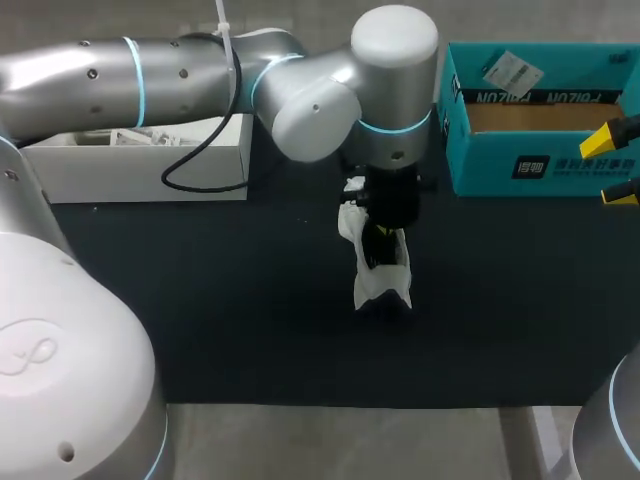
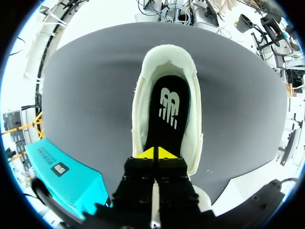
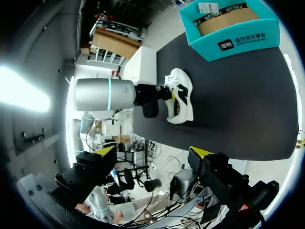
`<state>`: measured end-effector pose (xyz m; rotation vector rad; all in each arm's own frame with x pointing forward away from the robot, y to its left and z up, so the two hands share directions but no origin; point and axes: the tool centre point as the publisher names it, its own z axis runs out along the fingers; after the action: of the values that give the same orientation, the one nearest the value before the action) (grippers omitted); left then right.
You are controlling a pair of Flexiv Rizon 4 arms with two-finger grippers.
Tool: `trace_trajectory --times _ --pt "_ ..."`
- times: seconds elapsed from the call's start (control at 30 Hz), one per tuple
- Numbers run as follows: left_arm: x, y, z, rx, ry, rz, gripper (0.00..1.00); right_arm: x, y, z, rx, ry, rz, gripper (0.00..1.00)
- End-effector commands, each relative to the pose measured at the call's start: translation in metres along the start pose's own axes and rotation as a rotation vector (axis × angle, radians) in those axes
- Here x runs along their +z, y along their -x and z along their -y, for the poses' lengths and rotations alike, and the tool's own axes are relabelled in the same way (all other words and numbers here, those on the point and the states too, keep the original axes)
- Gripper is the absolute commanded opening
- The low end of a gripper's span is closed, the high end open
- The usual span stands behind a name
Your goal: Take the shoe out of the shoebox, open the shoe tongue, remove and reinsert the insole, then place the shoe into the shoebox
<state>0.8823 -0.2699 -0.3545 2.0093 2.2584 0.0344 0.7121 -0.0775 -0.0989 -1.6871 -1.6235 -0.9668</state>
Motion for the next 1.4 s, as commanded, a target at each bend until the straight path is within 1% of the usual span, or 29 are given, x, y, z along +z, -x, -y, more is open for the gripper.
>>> trace_trajectory --times 0.03,0.33,0.47,0.53,0.6,0.63,0.67,0.7,0.73,0.77,0.8,0.87,1.0,1.1,1.27,1.4 --pt "0.003 0.003 -0.006 -0.010 -0.007 -0.011 0.00 0.000 0.000 0.000 0.001 0.001 0.003 1.00" --pt "0.006 -0.013 0.001 -0.020 -0.030 -0.030 0.00 0.000 0.000 0.000 0.001 0.001 0.003 1.00" --pt "0.005 -0.015 0.003 -0.025 -0.035 -0.041 0.03 0.000 0.000 0.000 0.001 0.001 0.003 1.00" --pt "0.006 -0.017 0.003 -0.030 -0.036 -0.045 0.11 0.000 0.000 0.000 0.001 0.001 0.003 1.00" --pt "0.007 -0.018 0.003 -0.044 -0.039 -0.049 0.40 0.000 0.000 0.000 0.001 0.001 0.003 1.00" --pt "0.007 -0.019 0.002 -0.045 -0.042 -0.047 0.48 0.000 0.000 0.000 0.001 0.001 0.003 1.00" --pt "0.008 -0.019 0.002 -0.049 -0.045 -0.046 0.49 0.000 0.000 0.000 0.001 0.001 0.003 1.00" --pt "0.009 -0.020 0.002 -0.049 -0.047 -0.046 0.55 0.000 0.000 0.000 0.001 0.001 0.003 1.00" --pt "0.009 -0.020 0.002 -0.049 -0.048 -0.049 0.66 0.000 0.000 0.000 0.001 0.001 0.003 1.00" --pt "0.009 -0.020 0.002 -0.049 -0.049 -0.050 0.76 0.000 0.000 0.000 0.001 0.001 0.003 1.00" --pt "0.009 -0.019 0.002 -0.049 -0.049 -0.051 0.82 0.000 0.000 0.000 0.001 0.001 0.003 1.00" --pt "0.009 -0.019 0.003 -0.047 -0.049 -0.052 0.84 0.000 0.000 0.000 0.001 0.001 0.003 1.00" --pt "0.008 -0.018 0.003 -0.042 -0.045 -0.062 0.95 0.000 0.000 0.000 0.001 0.001 0.003 1.00" --pt "0.007 -0.019 0.003 -0.045 -0.045 -0.067 1.00 0.000 0.000 0.000 0.001 0.001 0.003 1.00" --pt "0.005 -0.022 0.003 -0.053 -0.044 -0.073 1.00 0.000 0.000 0.000 0.001 0.001 0.003 1.00" --pt "0.002 -0.025 -0.001 -0.071 -0.043 -0.067 1.00 0.000 0.000 0.000 0.001 0.001 0.003 1.00"
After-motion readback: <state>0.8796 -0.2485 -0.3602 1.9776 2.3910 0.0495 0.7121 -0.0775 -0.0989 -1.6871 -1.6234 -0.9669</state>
